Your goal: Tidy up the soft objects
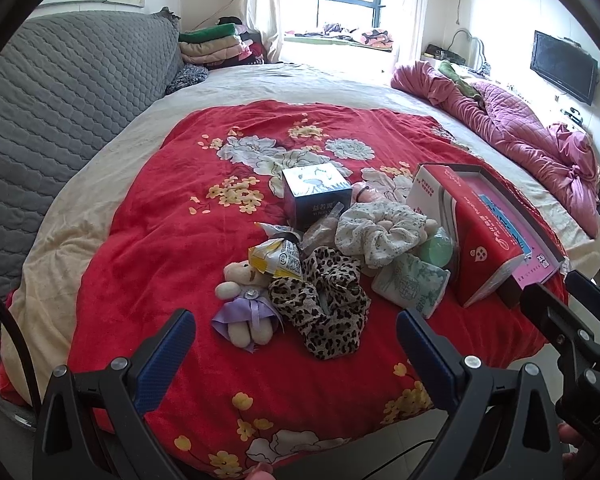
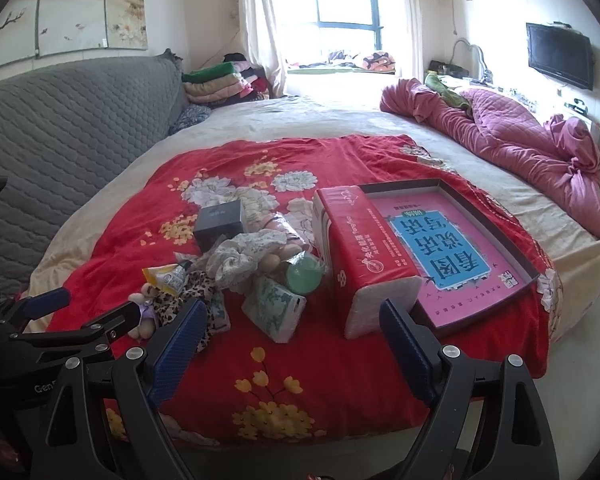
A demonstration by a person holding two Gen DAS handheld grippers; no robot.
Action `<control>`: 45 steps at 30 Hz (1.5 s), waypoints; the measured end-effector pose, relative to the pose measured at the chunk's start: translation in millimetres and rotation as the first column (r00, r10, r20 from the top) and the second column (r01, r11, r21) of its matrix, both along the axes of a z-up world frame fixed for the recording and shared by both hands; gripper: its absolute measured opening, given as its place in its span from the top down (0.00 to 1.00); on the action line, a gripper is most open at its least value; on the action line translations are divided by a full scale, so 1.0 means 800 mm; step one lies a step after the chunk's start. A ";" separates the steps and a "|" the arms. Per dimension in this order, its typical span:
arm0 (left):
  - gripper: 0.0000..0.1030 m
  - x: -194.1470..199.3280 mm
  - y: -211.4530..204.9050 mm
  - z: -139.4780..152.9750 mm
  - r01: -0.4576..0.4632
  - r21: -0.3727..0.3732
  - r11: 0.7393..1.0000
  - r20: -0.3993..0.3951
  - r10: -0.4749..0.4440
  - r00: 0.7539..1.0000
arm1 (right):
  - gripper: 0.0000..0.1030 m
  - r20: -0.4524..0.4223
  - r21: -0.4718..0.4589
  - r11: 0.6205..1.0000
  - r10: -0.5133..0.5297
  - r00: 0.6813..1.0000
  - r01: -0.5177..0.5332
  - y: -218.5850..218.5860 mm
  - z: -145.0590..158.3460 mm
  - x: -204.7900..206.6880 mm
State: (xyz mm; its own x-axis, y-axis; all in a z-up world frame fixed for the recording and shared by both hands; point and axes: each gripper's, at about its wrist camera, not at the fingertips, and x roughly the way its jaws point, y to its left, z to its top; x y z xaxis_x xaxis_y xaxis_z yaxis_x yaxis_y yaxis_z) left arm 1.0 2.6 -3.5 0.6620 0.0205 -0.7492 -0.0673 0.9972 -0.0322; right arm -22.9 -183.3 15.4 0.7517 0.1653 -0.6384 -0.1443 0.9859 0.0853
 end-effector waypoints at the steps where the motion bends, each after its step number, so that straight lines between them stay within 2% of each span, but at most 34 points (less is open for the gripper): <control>1: 0.02 0.000 0.000 -0.001 0.000 -0.001 1.000 -0.002 0.000 1.000 | 0.14 0.001 -0.001 1.000 -0.001 1.000 0.001 0.000 0.000 0.000; 7: 0.02 0.000 0.002 -0.002 -0.006 0.005 1.000 0.000 0.006 1.000 | 0.14 -0.004 -0.002 1.000 0.004 1.000 -0.004 0.001 -0.002 0.003; 10: 0.02 0.001 0.005 -0.004 0.000 -0.017 1.000 -0.011 0.000 1.000 | 0.14 -0.002 -0.001 1.000 0.007 1.000 -0.007 0.001 -0.001 0.002; 18: 0.02 0.009 0.046 -0.018 -0.038 -0.040 0.998 -0.044 0.036 0.998 | 0.14 -0.007 -0.009 1.000 0.017 1.000 -0.017 0.004 -0.003 0.011; 28: 0.02 0.031 0.107 -0.059 -0.090 -0.085 0.992 -0.133 0.078 0.988 | 0.14 -0.007 -0.045 0.996 0.082 0.997 -0.082 0.026 -0.011 0.051; 33: 0.02 0.046 0.117 -0.079 -0.092 -0.112 0.990 -0.177 0.071 0.982 | 0.14 -0.043 -0.056 0.988 0.139 0.989 -0.142 0.048 -0.027 0.073; 39: 0.02 0.070 0.114 -0.101 -0.080 -0.109 0.991 -0.223 0.055 0.973 | 0.14 -0.069 -0.077 0.981 0.172 0.983 -0.177 0.072 -0.042 0.096; 43: 0.15 0.078 0.113 -0.116 -0.079 -0.086 0.993 -0.254 0.055 0.966 | 0.14 -0.076 -0.085 0.981 0.170 0.982 -0.177 0.081 -0.047 0.110; 45: 0.15 0.085 0.112 -0.124 -0.071 -0.107 0.992 -0.271 0.039 0.962 | 0.14 -0.088 -0.089 0.982 0.157 0.984 -0.165 0.083 -0.050 0.119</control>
State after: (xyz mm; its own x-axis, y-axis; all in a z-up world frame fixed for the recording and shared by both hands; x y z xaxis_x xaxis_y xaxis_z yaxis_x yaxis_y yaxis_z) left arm 68.7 92.3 -102.8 0.4369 -0.0454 -0.8984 -0.1438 0.9824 -0.1196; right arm 72.3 -117.2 -24.7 0.6660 0.2155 -0.7141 -0.2982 0.9545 0.0099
